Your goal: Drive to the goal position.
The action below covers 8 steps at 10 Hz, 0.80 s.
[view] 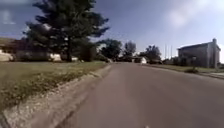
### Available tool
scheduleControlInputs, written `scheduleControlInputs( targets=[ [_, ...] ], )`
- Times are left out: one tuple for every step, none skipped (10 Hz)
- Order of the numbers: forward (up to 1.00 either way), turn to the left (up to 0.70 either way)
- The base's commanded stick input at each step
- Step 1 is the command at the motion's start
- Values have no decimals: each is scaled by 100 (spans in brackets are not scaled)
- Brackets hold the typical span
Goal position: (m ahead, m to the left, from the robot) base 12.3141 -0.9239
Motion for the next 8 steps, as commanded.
scheduleControlInputs(
  targets=[
    [100,0],
    [100,0],
    [100,0],
    [100,0],
    [100,0],
    [100,0],
    [100,0],
    [100,0]
  ],
)
